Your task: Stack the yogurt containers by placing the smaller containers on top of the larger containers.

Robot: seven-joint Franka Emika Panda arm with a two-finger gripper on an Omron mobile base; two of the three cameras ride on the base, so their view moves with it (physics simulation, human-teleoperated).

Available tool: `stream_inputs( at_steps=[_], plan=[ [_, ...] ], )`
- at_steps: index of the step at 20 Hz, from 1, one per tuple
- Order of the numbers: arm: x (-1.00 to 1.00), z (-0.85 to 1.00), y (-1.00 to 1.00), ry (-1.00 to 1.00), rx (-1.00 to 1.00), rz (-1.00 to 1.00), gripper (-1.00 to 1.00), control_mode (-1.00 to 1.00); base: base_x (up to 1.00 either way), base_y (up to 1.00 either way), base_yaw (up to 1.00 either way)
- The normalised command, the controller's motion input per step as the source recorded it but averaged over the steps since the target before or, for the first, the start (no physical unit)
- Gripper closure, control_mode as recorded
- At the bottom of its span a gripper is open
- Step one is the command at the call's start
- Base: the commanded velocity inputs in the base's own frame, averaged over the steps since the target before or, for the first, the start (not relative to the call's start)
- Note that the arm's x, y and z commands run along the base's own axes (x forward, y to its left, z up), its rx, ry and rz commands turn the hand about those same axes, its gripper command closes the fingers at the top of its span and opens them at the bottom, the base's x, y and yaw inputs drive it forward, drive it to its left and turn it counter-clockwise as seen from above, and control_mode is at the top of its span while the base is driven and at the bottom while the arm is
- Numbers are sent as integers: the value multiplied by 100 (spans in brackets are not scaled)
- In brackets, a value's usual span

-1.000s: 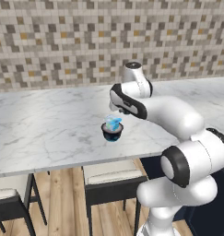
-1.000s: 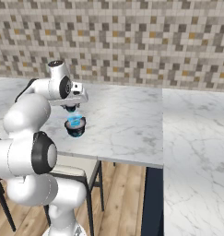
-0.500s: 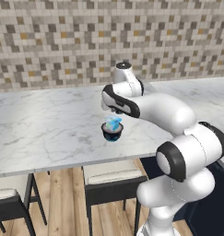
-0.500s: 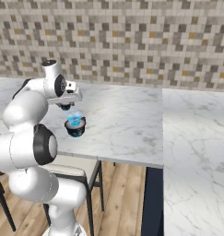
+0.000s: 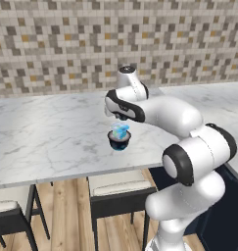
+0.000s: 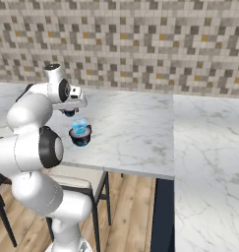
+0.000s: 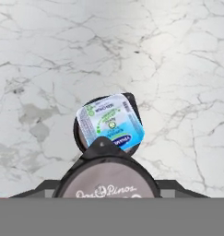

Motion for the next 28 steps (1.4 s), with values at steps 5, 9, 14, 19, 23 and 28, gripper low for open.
stream_inputs(
  at_steps=[5, 9, 14, 19, 23, 28],
  plan=[
    [17, -8, 6, 0, 0, 0, 100, -100, 0, 0, 0],
    [10, -13, 2, 0, 0, 0, 100, -100, 0, 0, 0],
    [6, -12, 0, 0, 0, 0, 100, -100, 0, 0, 0],
    [6, -12, 0, 0, 0, 0, 100, -100, 0, 0, 0],
    [0, -12, 0, 0, 0, 0, 100, -100, 0, 0, 0],
    [0, -11, -2, 0, 0, 0, 100, -100, 0, 0, 0]
  ],
)
